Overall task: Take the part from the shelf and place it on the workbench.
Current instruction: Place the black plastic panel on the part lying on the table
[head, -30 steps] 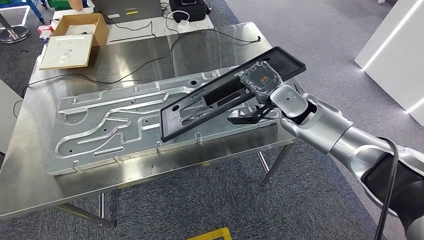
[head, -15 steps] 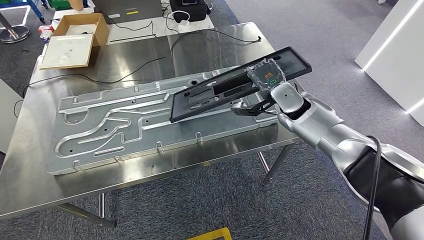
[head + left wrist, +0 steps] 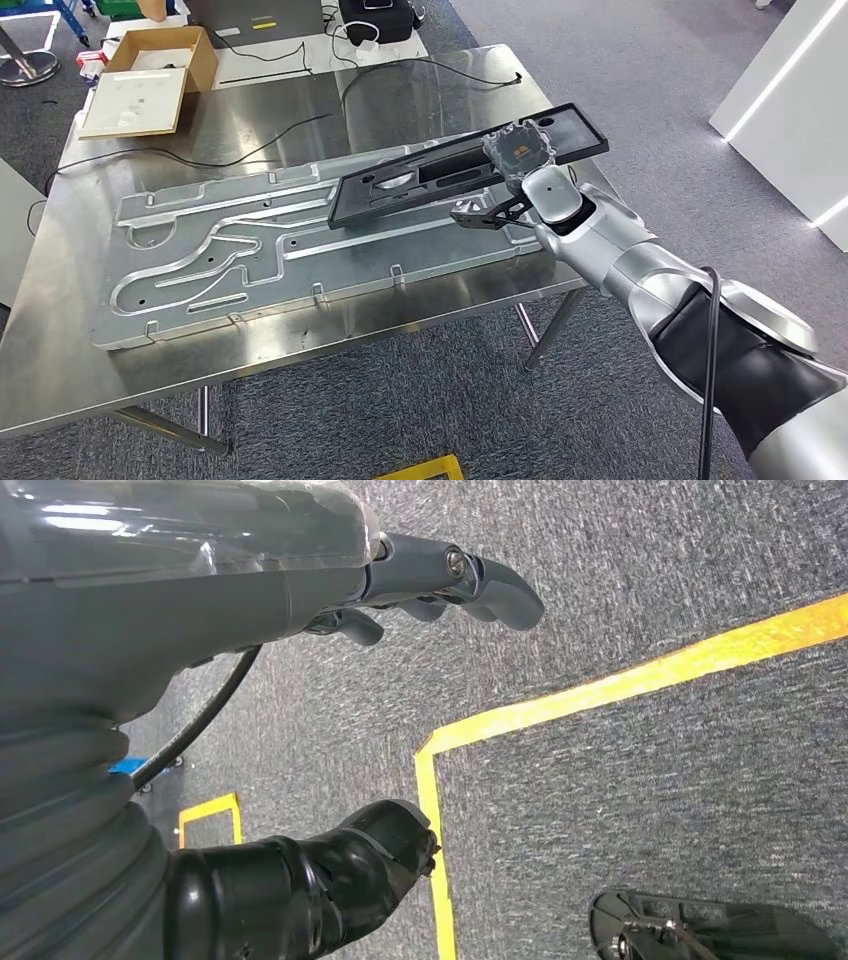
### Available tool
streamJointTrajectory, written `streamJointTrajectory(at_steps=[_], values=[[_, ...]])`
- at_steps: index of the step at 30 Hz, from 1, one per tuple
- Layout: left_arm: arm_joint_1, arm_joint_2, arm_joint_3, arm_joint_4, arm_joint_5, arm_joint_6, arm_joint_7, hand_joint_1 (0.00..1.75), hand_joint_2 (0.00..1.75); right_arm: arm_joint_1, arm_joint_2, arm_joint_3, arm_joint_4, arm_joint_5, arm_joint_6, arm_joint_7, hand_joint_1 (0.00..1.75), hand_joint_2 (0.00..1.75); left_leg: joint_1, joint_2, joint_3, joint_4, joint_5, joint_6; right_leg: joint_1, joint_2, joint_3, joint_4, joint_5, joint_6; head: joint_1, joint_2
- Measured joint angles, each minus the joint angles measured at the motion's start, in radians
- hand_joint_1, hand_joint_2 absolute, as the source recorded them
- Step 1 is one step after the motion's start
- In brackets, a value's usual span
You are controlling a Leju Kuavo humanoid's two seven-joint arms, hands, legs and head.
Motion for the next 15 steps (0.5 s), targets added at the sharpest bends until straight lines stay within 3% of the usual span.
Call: streamJointTrajectory(at_steps=[15], values=[[0.003, 0.000, 0.003, 0.000, 0.003, 0.006, 0.002, 0.00, 1.75, 0.009, 0.028, -0.011, 0.039, 0.012, -0.050, -0.013, 1.75, 1.75, 0.000, 0.000, 0.000, 0.000, 0.000, 0.000, 0.000, 0.000, 0.000, 0.000, 0.000, 0.000, 0.000, 0.000]])
